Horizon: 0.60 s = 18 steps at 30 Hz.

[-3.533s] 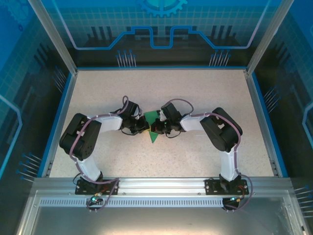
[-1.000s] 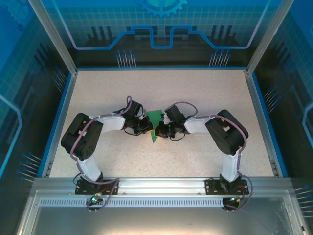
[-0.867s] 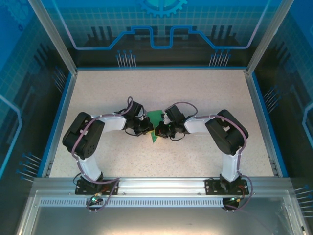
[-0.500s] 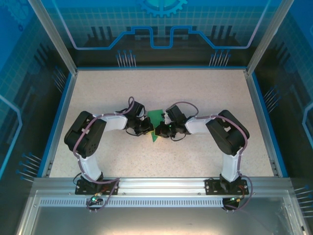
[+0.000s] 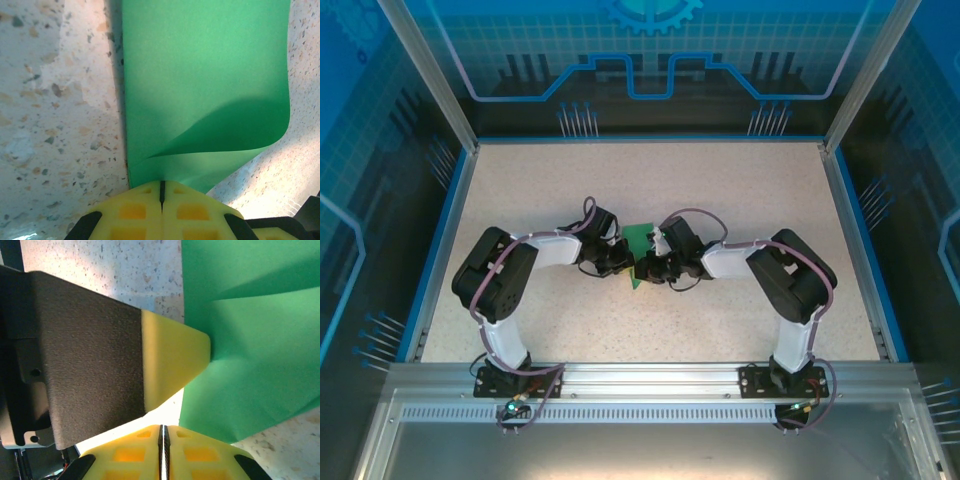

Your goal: Fold a paper plane with a square sheet of paper (pick it up from the middle)

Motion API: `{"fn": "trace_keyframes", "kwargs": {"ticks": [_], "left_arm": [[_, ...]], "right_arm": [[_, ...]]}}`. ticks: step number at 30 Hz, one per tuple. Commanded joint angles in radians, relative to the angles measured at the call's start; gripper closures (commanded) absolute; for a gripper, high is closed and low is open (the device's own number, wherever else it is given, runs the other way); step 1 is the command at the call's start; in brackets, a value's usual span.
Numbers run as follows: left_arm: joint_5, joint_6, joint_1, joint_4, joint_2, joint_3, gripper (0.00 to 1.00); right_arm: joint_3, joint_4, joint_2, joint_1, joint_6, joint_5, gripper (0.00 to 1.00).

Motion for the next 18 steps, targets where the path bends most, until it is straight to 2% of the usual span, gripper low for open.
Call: {"fn": "trace_keyframes", "kwargs": {"ticks": [1, 11, 18], "left_arm": [[-0.076, 0.022, -0.005, -0.048, 0.041, 0.001, 0.95], [-0.076, 0.017, -0.007, -0.046, 0.039, -0.001, 0.94], [-0.075, 0.017, -0.008, -0.049, 0.012, 0.002, 0.87]], "right_arm": [[0.013, 0.019, 0.037, 0.015, -0.012, -0.024, 0.88], [0.029, 0.042, 0.078, 0.020, -0.009, -0.043, 0.88], [0.033, 0.042, 0.087, 0.022, -0.006, -0.037, 0.88]]}}
